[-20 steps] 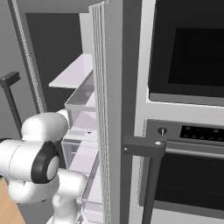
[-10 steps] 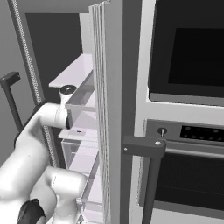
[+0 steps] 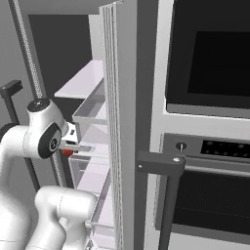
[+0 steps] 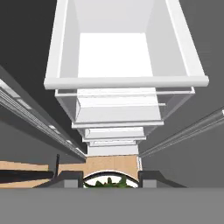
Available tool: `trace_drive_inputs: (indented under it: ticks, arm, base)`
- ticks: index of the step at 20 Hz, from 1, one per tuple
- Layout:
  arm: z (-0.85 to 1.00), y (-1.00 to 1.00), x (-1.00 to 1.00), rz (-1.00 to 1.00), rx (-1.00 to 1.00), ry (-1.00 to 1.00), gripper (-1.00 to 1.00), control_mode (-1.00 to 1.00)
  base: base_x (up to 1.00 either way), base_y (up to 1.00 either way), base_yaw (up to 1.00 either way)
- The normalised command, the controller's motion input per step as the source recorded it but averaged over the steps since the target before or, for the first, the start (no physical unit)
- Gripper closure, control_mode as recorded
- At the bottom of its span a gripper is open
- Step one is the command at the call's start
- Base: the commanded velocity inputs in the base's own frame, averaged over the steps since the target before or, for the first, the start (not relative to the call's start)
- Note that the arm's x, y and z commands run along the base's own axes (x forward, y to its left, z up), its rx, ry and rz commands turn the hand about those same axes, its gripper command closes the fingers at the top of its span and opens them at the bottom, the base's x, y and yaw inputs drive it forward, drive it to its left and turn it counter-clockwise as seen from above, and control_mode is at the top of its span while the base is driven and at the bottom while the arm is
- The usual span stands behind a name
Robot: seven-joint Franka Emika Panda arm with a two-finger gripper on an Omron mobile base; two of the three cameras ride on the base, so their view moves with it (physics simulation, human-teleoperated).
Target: Take the strawberry from the fridge and place it on top of the pancake, located on the dining counter.
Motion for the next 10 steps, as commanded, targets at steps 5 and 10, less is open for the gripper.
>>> trace_drive_inputs:
  ticks: [5, 10]
  arm:
    - [0.19, -0.52, -0.69, 0.0, 0.01, 0.0, 1.0, -1.0]
    - [0.0, 0.0, -0.33, -0.05, 0.0, 0.0, 1.0, -1.0]
  base:
    - [0.0, 0.0, 0.0]
    - [0.0, 0.0, 0.0]
